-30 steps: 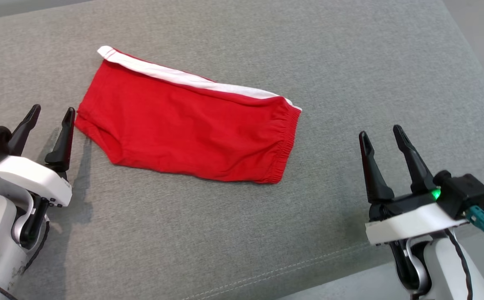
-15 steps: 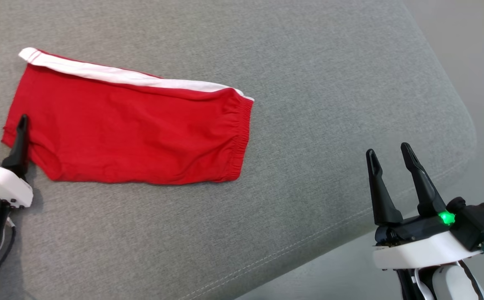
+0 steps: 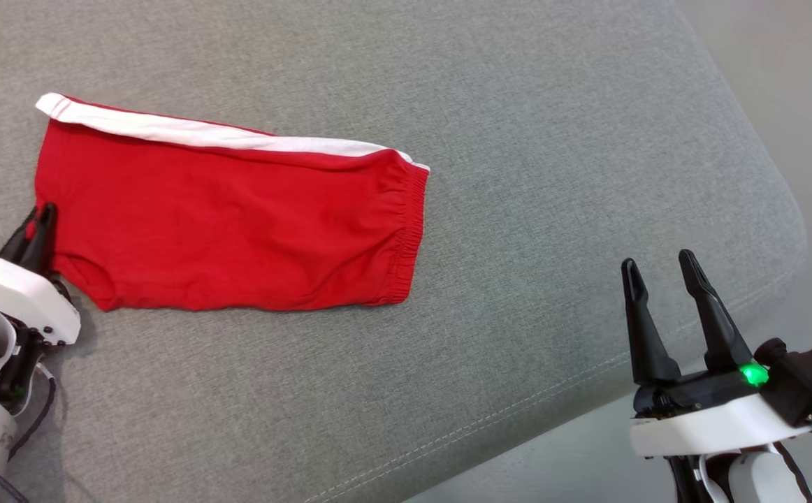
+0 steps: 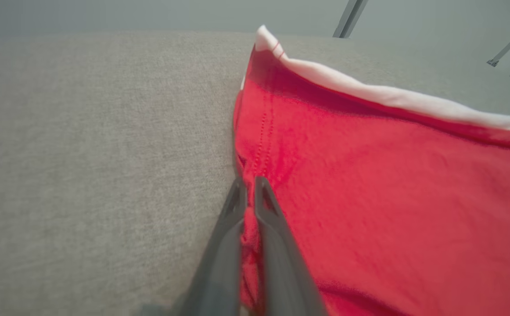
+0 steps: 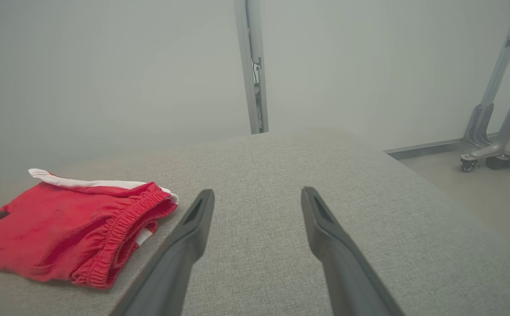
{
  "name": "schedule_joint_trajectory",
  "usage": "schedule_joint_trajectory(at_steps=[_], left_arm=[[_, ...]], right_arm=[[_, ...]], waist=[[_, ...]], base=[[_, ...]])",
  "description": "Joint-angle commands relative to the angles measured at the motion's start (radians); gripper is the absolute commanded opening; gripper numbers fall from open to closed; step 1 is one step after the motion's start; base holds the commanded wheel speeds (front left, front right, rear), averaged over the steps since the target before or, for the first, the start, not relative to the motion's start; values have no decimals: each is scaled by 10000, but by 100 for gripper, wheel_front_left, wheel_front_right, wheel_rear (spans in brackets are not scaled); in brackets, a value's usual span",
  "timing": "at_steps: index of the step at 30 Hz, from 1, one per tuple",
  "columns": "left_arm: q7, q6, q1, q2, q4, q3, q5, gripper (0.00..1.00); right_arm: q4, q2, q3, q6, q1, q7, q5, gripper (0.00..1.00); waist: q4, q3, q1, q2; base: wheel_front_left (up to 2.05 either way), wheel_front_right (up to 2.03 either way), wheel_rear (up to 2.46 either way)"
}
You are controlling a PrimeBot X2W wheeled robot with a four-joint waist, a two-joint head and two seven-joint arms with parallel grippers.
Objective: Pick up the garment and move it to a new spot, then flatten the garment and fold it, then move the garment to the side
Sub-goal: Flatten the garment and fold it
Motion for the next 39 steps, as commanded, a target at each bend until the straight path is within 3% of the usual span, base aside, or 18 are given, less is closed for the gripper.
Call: schedule_joint_trajectory(at_steps=[1,8,20,30,31,32,39], left_arm=[[305,-66,273,212,276,-22,-73,0],[-327,-69,267,8,485,-39,-263,0],[-1063,-70,1044,-1383,1094,133,-1015,0],[-1169,-42,1371,-2101,1305,479,-803,0],[-1170,-44,1379,-2068,1216,478,-633,86],[-1171,-46,1394,-2060,1120,569,-538,100],[-1173,26,2196,-1815,-1090,1955,1126,100]], right_arm=[[-140,-101,247,0,-276,-118,50,100],[153,-101,274,0,-623,-118,-3,100],[1353,-101,93,0,-1415,-118,-206,100],[2229,-101,276,0,-1711,-118,-236,100],[2318,-101,333,0,-1741,-118,-222,100],[2406,-101,394,0,-1771,-118,-215,100],[3327,-100,873,0,-2521,-118,-34,100]], waist=[[92,-45,0,0],[605,-379,0,0],[2266,-1462,0,0],[2844,-1907,0,0],[2873,-1915,0,0],[2914,-1936,0,0],[3601,-2076,0,0]], base=[[0,0,0],[0,0,0],[0,0,0],[0,0,0],[0,0,0],[0,0,0],[0,0,0]])
